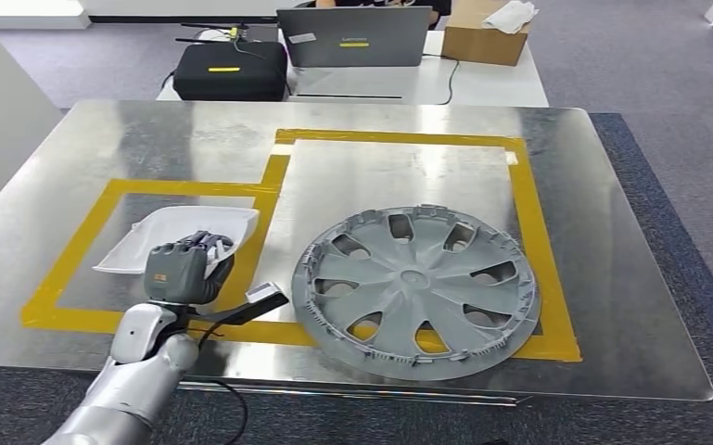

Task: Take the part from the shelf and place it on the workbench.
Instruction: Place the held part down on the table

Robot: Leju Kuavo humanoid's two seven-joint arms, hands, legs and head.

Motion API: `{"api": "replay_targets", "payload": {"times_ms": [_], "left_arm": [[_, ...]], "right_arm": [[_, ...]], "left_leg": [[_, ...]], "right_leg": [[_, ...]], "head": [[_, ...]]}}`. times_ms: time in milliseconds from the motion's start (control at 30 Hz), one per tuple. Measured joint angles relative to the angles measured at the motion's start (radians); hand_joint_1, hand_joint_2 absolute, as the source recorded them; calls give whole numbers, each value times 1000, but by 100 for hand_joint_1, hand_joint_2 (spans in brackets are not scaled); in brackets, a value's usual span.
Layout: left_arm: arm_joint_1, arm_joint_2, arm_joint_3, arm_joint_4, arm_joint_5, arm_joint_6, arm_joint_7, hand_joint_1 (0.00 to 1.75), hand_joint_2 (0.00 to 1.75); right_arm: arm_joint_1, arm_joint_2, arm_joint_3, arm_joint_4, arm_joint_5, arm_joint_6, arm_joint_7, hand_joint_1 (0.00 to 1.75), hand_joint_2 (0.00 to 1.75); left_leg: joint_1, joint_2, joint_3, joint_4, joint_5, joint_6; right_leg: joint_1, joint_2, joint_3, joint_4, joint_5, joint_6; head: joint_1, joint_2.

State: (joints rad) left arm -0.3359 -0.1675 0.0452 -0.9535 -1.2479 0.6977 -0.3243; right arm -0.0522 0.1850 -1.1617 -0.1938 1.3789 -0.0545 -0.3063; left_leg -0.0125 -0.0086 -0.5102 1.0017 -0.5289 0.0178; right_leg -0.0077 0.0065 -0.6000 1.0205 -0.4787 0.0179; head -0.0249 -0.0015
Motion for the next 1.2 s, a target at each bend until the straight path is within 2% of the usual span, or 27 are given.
{"api": "replay_targets", "payload": {"times_ms": [300,500,633,833,967,1100,1200], "left_arm": [[-102,65,-63,211,-130,-1,214,175,175],[-196,104,-109,366,-171,-29,301,175,175],[-232,121,-130,424,-183,-43,334,0,175],[-260,134,-144,460,-164,-21,332,0,175],[-265,136,-147,463,-139,0,310,0,0],[-248,135,-144,435,-79,7,245,0,0],[-186,121,-127,343,36,8,112,0,0]], "right_arm": [[-2,0,17,0,17,12,2,0,175],[-4,0,23,0,17,12,6,0,175],[-3,0,23,0,13,11,20,0,0],[0,0,23,0,9,12,31,0,0],[0,0,23,0,6,12,33,0,0],[1,0,23,0,-2,11,29,0,0],[3,0,21,0,-18,8,23,0,0]], "left_leg": [[0,0,0,0,0,0],[0,0,1,0,1,0],[0,0,1,0,1,0],[0,0,2,0,1,0],[-1,0,4,0,1,0],[-1,0,5,0,1,0],[-1,0,6,0,1,0]], "right_leg": [[0,0,0,0,1,0],[0,0,0,0,1,0],[0,0,1,0,1,0],[-1,0,2,0,1,0],[-1,0,4,0,1,0],[-1,0,5,0,1,0],[-1,0,5,0,1,0]], "head": [[0,0],[0,0],[0,0],[0,0],[0,0],[0,0],[0,0]]}}
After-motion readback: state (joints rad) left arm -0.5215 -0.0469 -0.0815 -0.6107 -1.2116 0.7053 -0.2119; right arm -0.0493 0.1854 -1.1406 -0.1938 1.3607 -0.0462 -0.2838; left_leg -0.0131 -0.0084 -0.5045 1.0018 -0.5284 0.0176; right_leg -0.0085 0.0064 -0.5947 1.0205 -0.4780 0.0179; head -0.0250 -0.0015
